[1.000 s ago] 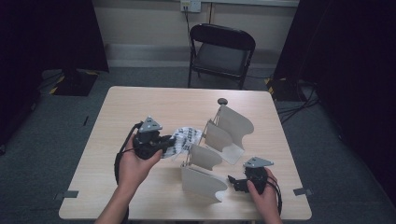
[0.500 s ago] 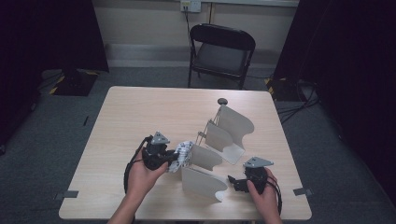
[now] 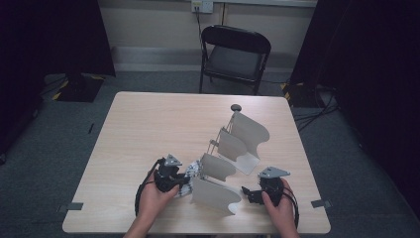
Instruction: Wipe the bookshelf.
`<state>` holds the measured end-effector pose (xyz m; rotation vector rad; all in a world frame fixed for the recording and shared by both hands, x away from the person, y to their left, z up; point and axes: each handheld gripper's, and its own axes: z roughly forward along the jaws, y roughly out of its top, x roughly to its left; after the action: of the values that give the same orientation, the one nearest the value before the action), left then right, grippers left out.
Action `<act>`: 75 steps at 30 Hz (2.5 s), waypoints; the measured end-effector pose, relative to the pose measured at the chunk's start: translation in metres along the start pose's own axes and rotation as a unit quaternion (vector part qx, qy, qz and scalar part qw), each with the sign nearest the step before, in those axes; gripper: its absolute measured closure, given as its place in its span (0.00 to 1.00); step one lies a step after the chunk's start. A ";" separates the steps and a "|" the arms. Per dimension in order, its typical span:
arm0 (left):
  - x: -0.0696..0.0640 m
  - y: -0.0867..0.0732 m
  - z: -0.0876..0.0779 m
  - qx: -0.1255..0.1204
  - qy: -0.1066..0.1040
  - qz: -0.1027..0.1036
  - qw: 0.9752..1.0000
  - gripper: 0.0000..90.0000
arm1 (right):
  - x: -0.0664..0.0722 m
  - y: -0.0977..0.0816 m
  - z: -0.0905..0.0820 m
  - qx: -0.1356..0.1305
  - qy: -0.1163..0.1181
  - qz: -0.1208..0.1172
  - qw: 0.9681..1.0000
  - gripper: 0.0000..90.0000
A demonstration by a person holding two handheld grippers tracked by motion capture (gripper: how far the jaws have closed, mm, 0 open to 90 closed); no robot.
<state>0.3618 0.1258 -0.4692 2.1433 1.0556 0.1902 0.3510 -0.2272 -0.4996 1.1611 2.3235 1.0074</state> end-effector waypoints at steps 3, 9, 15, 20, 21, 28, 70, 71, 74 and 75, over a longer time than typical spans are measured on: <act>0.003 -0.004 0.000 0.002 0.001 -0.005 1.000 0.86 | 0.000 0.000 0.000 0.000 0.000 0.000 1.000 0.12; 0.007 0.000 -0.011 -0.003 0.005 -0.008 1.000 0.86 | 0.000 0.000 0.000 0.000 0.000 0.001 1.000 0.12; 0.014 0.023 -0.038 -0.037 0.019 -0.010 0.999 0.86 | 0.000 0.000 0.000 0.000 0.000 0.001 1.000 0.12; 0.015 0.046 -0.056 -0.073 0.022 -0.007 0.997 0.87 | 0.000 0.000 0.000 0.000 0.000 0.001 1.000 0.12; 0.014 0.050 -0.058 -0.080 0.022 -0.007 0.996 0.87 | 0.000 0.000 0.000 0.000 0.000 0.000 1.000 0.12; 0.003 0.066 -0.061 -0.083 0.027 0.015 0.996 0.87 | 0.000 0.000 0.000 0.000 0.000 0.000 1.000 0.12; 0.052 -0.053 -0.044 -0.034 0.064 -0.002 0.997 0.45 | 0.010 0.011 -0.007 0.009 0.031 -0.020 0.999 0.20; 0.052 -0.053 -0.044 -0.036 0.066 0.000 0.997 0.43 | 0.011 0.012 -0.008 0.005 0.033 -0.023 0.999 0.22; 0.054 -0.052 -0.047 -0.034 0.072 0.004 0.997 0.40 | 0.014 0.017 -0.011 -0.002 0.048 -0.032 0.998 0.26; 0.054 -0.052 -0.048 -0.032 0.071 0.004 0.997 0.39 | 0.016 0.019 -0.011 -0.003 0.052 -0.033 0.998 0.27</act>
<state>0.3440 0.2126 -0.4789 2.1005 1.1061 0.3797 0.3454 -0.2119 -0.4779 1.0443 2.4202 1.0752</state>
